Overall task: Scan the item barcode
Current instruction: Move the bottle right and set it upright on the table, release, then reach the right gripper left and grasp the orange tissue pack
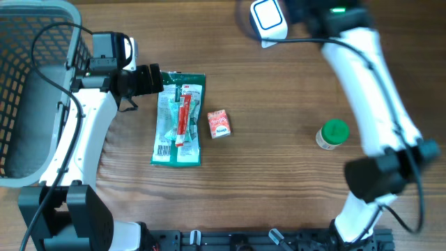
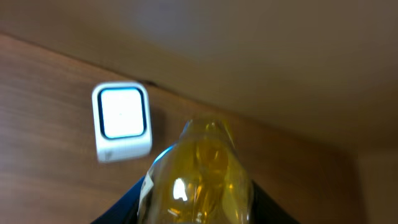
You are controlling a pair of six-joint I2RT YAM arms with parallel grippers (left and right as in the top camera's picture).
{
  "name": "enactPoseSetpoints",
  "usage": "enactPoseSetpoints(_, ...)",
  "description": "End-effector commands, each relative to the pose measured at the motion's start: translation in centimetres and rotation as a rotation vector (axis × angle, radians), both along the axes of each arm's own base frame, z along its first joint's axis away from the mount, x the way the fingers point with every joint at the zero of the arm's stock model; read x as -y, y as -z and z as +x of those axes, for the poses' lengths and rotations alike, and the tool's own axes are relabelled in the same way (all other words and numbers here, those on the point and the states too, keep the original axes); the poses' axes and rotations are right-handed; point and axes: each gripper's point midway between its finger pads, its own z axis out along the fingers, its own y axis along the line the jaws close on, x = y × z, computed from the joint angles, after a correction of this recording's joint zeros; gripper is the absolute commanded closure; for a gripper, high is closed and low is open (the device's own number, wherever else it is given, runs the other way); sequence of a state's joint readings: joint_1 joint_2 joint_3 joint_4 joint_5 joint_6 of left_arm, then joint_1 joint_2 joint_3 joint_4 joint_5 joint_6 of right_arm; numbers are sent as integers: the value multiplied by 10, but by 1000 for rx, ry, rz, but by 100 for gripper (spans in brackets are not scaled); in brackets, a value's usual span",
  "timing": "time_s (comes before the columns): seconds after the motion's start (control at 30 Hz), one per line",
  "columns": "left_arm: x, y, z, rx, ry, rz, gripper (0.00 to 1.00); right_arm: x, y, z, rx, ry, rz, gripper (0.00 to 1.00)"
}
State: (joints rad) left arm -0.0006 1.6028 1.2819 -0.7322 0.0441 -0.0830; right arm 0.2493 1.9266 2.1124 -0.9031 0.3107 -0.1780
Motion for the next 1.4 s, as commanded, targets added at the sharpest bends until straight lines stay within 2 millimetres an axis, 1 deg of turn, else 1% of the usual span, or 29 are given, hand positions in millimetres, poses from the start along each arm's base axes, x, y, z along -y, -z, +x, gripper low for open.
enactPoseSetpoints(0.0,0,-4,2,14,15,1,0,30,14,-18,-114,113,326,81)
enactPoseSetpoints(0.1,0,-4,2,14,15,1,0,53,43,-40,-280,140,428,81)
enactPoseSetpoints(0.13,0,-4,2,14,15,1,0,61,50,-46,-321,160,441,83)
enactPoseSetpoints(0.17,0,-4,2,14,15,1,0,70,64,-57,-388,194,444,83)
enactPoseSetpoints(0.2,0,-4,2,14,15,1,0,72,69,-61,-414,205,443,83)
enactPoseSetpoints(0.23,0,-4,2,14,15,1,0,74,80,-67,-454,218,441,82)
enactPoseSetpoints(0.27,0,-4,2,14,15,1,0,73,96,-74,-502,229,438,80)
enactPoseSetpoints(0.33,0,-4,2,14,15,1,0,77,109,-80,-536,264,427,77)
enactPoseSetpoints(0.4,0,-4,2,14,15,1,0,88,126,-86,-564,330,384,77)
enactPoseSetpoints(0.47,0,-4,2,14,15,1,0,93,140,-87,-572,364,362,76)
enactPoseSetpoints(0.57,0,-4,2,14,15,1,0,93,162,-85,-576,367,362,74)
enactPoseSetpoints(0.7,0,-4,2,14,15,1,0,93,190,-85,-581,374,366,74)
enactPoseSetpoints(0.77,0,-4,2,14,15,1,0,93,200,-89,-595,378,364,70)
enactPoseSetpoints(0.83,0,-4,2,14,15,1,0,93,206,-92,-605,379,362,62)
enactPoseSetpoints(0.87,0,-4,2,14,15,1,0,93,209,-92,-606,379,361,44)
enactPoseSetpoints(0.9,0,-4,2,14,15,1,0,93,209,-92,-607,379,361,35)
enactPoseSetpoints(0.97,0,-4,2,14,15,1,0,93,209,-92,-606,379,361,14)
enactPoseSetpoints(1.0,0,-4,2,14,15,1,0,93,209,-93,-607,379,361,5)
enactPoseSetpoints(1.03,0,-4,2,14,15,1,0,93,209,-92,-605,378,361,1)
enactPoseSetpoints(1.07,0,-4,2,14,15,1,0,94,208,-90,-597,378,359,1)
enactPoseSetpoints(1.1,0,-4,2,14,15,1,0,95,202,-88,-583,373,353,0)
enactPoseSetpoints(1.13,0,-4,2,14,15,1,0,97,192,-84,-565,366,337,0)
enactPoseSetpoints(1.2,0,-4,2,14,15,1,0,101,159,-77,-500,365,324,1)
enactPoseSetpoints(1.27,0,-4,2,14,15,1,0,99,100,-67,-382,339,340,0)
enactPoseSetpoints(1.3,0,-4,2,14,15,1,0,96,79,-66,-342,324,347,0)
enactPoseSetpoints(1.33,0,-4,2,14,15,1,0,90,60,-67,-311,296,363,1)
enactPoseSetpoints(1.37,0,-4,2,14,15,1,0,77,39,-70,-285,239,397,1)
